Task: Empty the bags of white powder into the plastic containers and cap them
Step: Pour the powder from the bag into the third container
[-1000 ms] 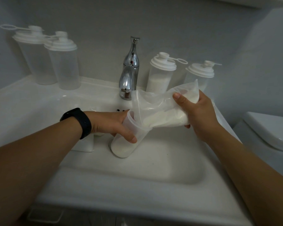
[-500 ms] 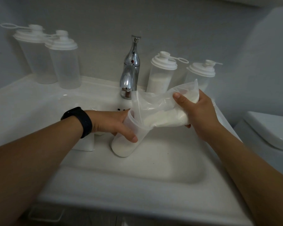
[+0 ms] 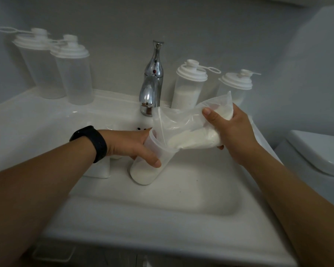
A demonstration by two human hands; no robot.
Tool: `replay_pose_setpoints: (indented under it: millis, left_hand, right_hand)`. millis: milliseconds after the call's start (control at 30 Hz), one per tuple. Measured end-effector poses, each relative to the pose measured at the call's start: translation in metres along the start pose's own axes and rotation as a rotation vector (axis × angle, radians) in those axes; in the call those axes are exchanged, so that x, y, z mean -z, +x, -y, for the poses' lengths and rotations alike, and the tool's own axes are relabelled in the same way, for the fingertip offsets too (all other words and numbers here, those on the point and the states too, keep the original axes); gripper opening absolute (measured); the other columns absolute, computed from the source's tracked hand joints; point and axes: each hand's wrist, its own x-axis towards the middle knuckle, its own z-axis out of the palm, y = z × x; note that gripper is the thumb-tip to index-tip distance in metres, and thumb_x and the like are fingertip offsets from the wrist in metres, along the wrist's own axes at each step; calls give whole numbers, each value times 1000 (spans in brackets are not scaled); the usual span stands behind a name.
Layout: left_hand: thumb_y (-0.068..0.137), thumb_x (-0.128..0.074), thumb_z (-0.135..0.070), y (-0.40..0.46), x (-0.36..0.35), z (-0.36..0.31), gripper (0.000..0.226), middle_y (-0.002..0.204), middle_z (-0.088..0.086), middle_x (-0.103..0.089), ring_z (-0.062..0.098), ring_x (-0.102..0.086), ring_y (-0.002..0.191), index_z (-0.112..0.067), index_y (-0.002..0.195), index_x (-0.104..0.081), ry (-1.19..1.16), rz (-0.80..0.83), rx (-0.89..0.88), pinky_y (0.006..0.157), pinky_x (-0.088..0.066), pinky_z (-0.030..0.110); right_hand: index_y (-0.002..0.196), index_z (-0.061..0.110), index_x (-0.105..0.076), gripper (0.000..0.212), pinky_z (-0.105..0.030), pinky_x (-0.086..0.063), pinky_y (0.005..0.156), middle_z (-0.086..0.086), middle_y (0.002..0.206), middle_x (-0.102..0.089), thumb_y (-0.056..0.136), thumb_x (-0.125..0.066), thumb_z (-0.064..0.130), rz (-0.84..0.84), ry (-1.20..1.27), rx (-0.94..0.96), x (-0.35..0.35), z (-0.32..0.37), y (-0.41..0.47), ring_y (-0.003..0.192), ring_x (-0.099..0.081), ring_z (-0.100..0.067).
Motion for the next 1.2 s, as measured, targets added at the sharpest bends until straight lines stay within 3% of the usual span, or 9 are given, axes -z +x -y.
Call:
replay_pose_setpoints:
  millis: [267,433,667,1000,1200]
  left_hand:
    - [55,-88,-49,0,0,0,93,127,-11,-67,8,-64,117,-38,138,-47,-6,5,-4,105,-54,42]
    - [65,-85,-38,-2,-1,-3,84,126,-12,-66,6,-64,117,-41,138,-45,-8,9,-6,101,-55,33]
    - [58,-88,-48,-1,-1,-1,94,130,-13,-65,7,-63,120,-42,141,-44,-5,9,-4,106,-53,42]
    - [67,-85,-37,-5,-2,-7,87,133,-13,-62,6,-60,121,-43,141,-40,-5,16,10,108,-51,41]
    - [55,-88,-50,-3,-1,-3,95,129,-15,-65,5,-62,120,-45,139,-44,4,5,23,107,-52,41]
  right_hand:
    - [107,31,-68,31,-29,-44,42,-1,86,-76,85,-76,52,-7,-4,0,0,-2,0,63,-67,-19]
    - [105,31,-68,29,-29,-45,42,0,86,-76,86,-75,51,-2,-26,1,-1,-2,0,64,-68,-19]
    - [107,30,-67,30,-29,-46,42,0,89,-76,87,-75,51,-11,-24,8,-1,-2,0,66,-70,-19]
    - [110,29,-67,31,-26,-45,41,0,89,-76,88,-74,50,-16,-34,13,-1,0,-1,66,-70,-17]
    - [108,29,-68,33,-28,-44,41,-1,88,-76,86,-74,52,-8,-21,7,-2,0,-1,65,-69,-20]
